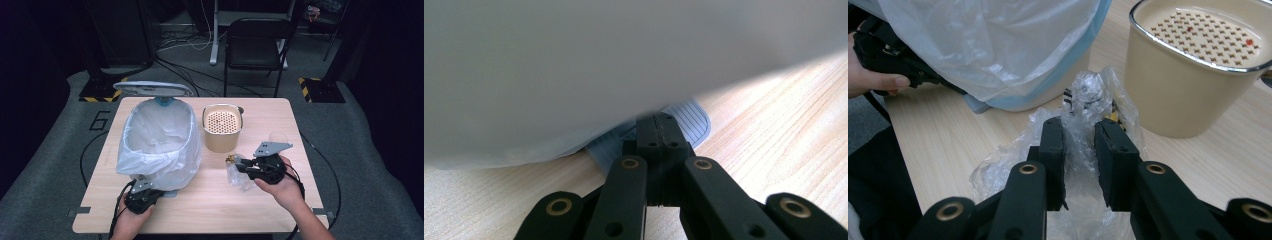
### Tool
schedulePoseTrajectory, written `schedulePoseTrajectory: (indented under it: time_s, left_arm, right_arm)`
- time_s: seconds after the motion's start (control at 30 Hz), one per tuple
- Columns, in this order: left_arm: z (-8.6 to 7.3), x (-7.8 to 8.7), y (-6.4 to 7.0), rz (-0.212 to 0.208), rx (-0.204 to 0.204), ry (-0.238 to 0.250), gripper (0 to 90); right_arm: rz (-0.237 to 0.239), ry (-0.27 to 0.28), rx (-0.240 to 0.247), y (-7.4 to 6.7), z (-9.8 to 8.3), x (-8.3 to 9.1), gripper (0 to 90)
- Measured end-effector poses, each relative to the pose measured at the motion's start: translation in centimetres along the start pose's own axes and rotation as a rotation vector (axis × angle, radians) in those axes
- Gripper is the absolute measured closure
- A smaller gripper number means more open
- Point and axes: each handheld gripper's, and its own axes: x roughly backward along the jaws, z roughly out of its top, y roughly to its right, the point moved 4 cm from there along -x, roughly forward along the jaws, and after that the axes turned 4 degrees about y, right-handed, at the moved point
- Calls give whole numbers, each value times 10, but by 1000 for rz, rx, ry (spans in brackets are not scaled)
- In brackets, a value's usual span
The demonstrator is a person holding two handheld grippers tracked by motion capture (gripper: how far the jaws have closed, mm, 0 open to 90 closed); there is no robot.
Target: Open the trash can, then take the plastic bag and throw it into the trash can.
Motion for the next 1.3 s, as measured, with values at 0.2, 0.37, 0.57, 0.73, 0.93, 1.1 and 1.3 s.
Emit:
schedulePoseTrajectory:
  time_s: [0.2,0.37,0.57,0.73,0.93,1.1,1.3]
  left_arm:
    - [0,0,0,-1,0,0,900]
    - [0,0,0,1,1,0,900]
    - [0,0,0,1,1,1,900]
    - [0,0,0,0,2,1,900]
    - [0,0,0,-1,2,1,900]
    - [0,0,-1,-1,1,0,900]
    - [0,0,0,0,3,0,900]
  right_arm:
    - [20,1,9,-3,14,-1,745]
    - [22,5,30,-5,28,2,745]
    - [42,23,47,-8,45,6,745]
    - [58,32,56,-11,57,7,745]
    - [84,54,68,-16,75,8,746]
    - [93,74,69,-17,89,7,746]
    - [108,92,75,-19,106,2,746]
